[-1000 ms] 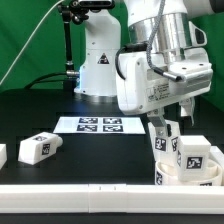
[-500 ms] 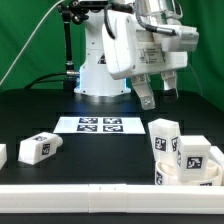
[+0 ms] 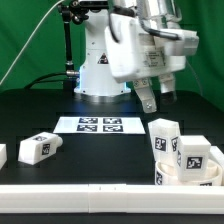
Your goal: Assemble stool
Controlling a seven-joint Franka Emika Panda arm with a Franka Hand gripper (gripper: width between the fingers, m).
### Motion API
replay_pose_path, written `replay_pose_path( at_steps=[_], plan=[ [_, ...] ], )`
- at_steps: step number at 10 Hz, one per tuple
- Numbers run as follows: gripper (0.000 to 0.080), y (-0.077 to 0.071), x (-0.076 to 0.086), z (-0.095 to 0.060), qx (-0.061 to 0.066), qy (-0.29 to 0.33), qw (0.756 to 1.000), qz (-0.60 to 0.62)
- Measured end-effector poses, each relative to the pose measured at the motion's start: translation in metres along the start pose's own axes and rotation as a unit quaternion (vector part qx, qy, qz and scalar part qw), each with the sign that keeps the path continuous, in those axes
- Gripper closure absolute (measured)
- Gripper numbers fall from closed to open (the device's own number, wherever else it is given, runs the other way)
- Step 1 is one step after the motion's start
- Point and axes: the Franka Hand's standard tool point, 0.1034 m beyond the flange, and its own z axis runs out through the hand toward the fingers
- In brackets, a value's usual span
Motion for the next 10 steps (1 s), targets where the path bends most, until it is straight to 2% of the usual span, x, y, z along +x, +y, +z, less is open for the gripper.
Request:
replay_pose_path(
  at_steps=[1,3,4,10],
  plan=[
    [0.015,-0.002,0.016,-0.001,0.0,0.005,0.999,-0.041],
    [0.015,-0.009,0.04,-0.008,-0.016,0.002,0.994,-0.112],
    [0.015,-0.015,0.051,-0.011,-0.013,0.004,0.99,-0.139],
    [0.015,-0.016,0.052,-0.01,-0.012,0.01,0.99,-0.143]
  ],
)
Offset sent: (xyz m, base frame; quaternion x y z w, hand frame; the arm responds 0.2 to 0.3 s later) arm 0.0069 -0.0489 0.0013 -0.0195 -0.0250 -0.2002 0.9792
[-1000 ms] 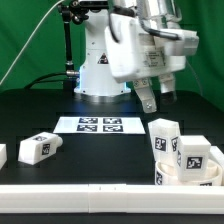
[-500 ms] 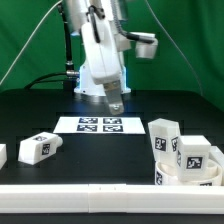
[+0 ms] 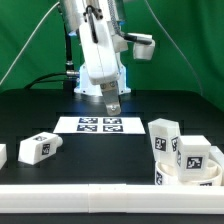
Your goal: Assemble stool
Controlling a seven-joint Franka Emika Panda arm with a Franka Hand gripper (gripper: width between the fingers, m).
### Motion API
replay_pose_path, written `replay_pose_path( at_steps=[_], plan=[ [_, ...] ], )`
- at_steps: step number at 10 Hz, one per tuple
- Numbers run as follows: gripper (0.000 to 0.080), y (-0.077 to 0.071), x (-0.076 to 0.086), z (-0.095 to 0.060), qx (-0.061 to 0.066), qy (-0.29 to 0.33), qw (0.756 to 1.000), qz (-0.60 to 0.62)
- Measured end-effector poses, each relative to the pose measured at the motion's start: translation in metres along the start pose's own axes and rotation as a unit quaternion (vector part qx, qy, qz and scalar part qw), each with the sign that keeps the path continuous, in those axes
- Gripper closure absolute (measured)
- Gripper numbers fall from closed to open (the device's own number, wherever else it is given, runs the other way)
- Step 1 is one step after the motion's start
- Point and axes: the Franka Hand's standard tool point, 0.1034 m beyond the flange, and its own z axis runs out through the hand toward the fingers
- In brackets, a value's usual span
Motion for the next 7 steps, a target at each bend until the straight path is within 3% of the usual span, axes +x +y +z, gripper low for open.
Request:
replay_pose_path(
  at_steps=[1,3,5,7],
  plan=[
    [0.015,0.001,0.002,0.0,-0.002,0.001,1.0,-0.016],
    [0.015,0.009,0.033,0.001,-0.032,0.006,0.986,-0.162],
    [0.015,0.007,0.057,-0.004,-0.018,0.013,0.983,-0.182],
    [0.015,0.008,0.055,-0.003,-0.02,0.013,0.978,-0.205]
  ],
)
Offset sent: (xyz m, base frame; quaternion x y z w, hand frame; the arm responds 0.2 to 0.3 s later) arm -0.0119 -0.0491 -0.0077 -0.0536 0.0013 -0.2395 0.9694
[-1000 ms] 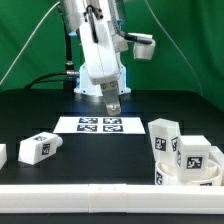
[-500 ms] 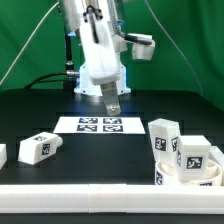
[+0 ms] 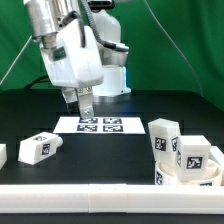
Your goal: Assemble stool
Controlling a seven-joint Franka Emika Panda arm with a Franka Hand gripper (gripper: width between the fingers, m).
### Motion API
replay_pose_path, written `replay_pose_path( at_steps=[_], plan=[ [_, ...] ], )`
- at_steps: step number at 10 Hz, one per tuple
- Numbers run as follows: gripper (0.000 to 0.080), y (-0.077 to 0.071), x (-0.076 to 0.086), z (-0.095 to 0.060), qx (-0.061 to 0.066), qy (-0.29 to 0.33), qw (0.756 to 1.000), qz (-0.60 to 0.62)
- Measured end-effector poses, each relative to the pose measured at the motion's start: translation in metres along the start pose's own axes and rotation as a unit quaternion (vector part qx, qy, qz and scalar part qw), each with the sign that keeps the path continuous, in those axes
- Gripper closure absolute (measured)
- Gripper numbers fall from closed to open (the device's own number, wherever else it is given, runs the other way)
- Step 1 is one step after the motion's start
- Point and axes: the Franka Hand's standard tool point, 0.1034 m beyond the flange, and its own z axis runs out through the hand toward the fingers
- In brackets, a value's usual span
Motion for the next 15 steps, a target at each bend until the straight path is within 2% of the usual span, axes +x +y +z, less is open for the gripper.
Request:
replay_pose_path(
  at_steps=[2,3,4,5,8,9,10,11,12,13,15],
  plan=[
    [0.015,0.001,0.001,0.0,-0.002,0.001,0.997,-0.076],
    [0.015,0.003,0.003,0.002,-0.026,0.012,0.988,-0.15],
    [0.015,0.005,0.007,0.005,-0.044,0.017,0.972,-0.23],
    [0.015,0.006,0.009,0.006,-0.049,0.019,0.96,-0.277],
    [0.015,0.007,0.009,0.006,-0.049,0.018,0.96,-0.275],
    [0.015,0.011,0.012,0.007,-0.05,0.018,0.962,-0.269],
    [0.015,0.026,0.025,0.01,-0.056,0.017,0.962,-0.267],
    [0.015,0.048,0.045,0.015,-0.059,0.013,0.96,-0.272],
    [0.015,0.058,0.059,0.014,-0.06,0.016,0.96,-0.272],
    [0.015,0.063,0.067,0.013,-0.061,0.022,0.961,-0.27],
    [0.015,0.063,0.063,0.013,-0.062,0.01,0.962,-0.267]
  ],
)
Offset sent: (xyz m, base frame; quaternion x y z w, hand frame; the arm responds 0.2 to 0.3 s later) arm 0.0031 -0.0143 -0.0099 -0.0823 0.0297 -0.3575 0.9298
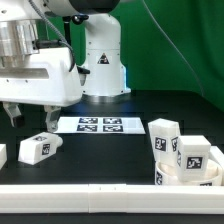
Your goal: Assemble stool
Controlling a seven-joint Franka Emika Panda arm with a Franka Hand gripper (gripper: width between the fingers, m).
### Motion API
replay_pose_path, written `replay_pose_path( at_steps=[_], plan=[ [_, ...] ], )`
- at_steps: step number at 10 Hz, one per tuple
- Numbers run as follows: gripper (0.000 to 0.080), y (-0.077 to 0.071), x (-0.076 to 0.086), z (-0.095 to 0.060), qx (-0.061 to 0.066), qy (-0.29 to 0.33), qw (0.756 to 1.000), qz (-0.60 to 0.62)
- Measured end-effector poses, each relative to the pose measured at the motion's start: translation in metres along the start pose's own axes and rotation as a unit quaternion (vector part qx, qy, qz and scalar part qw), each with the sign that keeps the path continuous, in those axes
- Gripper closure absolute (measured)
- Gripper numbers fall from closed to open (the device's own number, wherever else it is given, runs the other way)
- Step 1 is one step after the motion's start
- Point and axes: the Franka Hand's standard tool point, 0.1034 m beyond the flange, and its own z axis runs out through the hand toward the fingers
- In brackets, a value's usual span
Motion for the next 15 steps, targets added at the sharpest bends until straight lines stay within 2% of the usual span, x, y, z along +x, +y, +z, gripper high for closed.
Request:
replay_pose_path(
  at_steps=[1,3,4,7,11,12,14,15],
  plan=[
    [0.015,0.0,0.0,0.0,0.0,0.001,1.0,0.0],
    [0.015,0.003,-0.007,0.001,0.005,-0.055,0.998,0.006],
    [0.015,0.01,-0.006,0.003,0.001,-0.096,0.995,0.003],
    [0.015,0.028,0.002,0.014,0.003,-0.177,0.984,0.015],
    [0.015,0.036,-0.007,0.016,0.01,-0.304,0.952,0.024],
    [0.015,0.033,-0.007,0.015,0.011,-0.321,0.947,0.02],
    [0.015,0.036,-0.01,0.019,0.009,-0.367,0.93,0.019],
    [0.015,0.041,-0.018,0.017,0.008,-0.408,0.912,0.026]
  ],
)
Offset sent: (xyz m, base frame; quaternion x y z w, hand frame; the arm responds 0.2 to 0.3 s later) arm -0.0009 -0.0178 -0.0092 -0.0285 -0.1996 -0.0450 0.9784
